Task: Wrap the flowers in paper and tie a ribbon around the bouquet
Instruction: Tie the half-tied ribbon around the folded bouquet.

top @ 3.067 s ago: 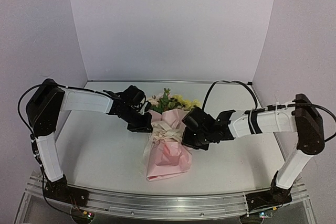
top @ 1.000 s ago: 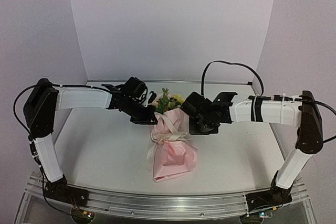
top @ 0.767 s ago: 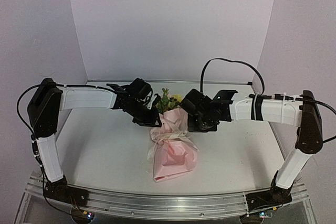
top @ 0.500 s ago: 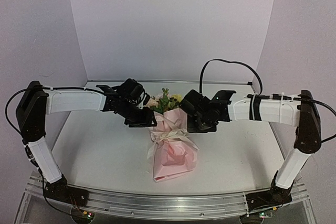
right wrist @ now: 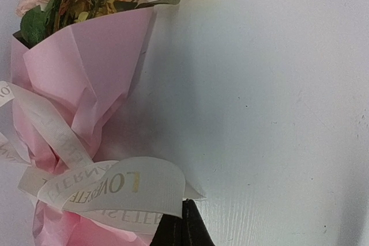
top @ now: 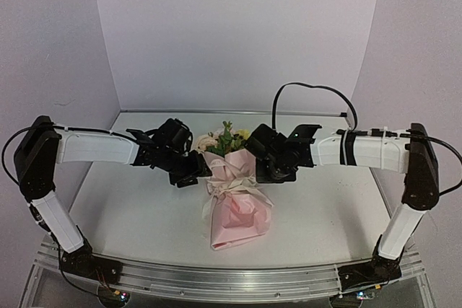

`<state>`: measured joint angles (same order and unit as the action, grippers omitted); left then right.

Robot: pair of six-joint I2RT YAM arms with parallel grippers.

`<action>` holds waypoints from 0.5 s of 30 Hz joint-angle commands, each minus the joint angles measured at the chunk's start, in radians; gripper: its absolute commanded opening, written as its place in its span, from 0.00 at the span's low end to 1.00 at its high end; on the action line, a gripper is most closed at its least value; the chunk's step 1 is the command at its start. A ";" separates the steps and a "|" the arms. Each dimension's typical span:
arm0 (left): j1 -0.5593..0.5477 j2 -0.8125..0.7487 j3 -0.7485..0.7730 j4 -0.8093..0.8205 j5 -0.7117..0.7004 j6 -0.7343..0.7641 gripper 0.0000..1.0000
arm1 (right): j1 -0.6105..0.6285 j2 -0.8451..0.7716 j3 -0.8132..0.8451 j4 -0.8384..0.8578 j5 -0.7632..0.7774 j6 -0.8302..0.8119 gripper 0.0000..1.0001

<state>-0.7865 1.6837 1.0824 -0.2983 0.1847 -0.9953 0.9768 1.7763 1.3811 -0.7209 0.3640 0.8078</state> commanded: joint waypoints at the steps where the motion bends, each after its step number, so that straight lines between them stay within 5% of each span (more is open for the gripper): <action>1: -0.016 0.043 0.036 0.094 0.000 -0.113 0.55 | 0.006 0.001 0.024 -0.006 0.006 -0.012 0.00; 10: -0.032 0.105 0.043 0.110 -0.013 -0.162 0.45 | 0.006 -0.005 0.009 0.000 0.006 -0.011 0.00; 15: -0.036 0.140 0.083 0.109 -0.010 -0.141 0.31 | 0.006 0.001 0.008 0.003 0.006 -0.013 0.00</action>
<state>-0.8172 1.7961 1.1002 -0.2250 0.1809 -1.1425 0.9771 1.7764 1.3811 -0.7197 0.3576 0.8078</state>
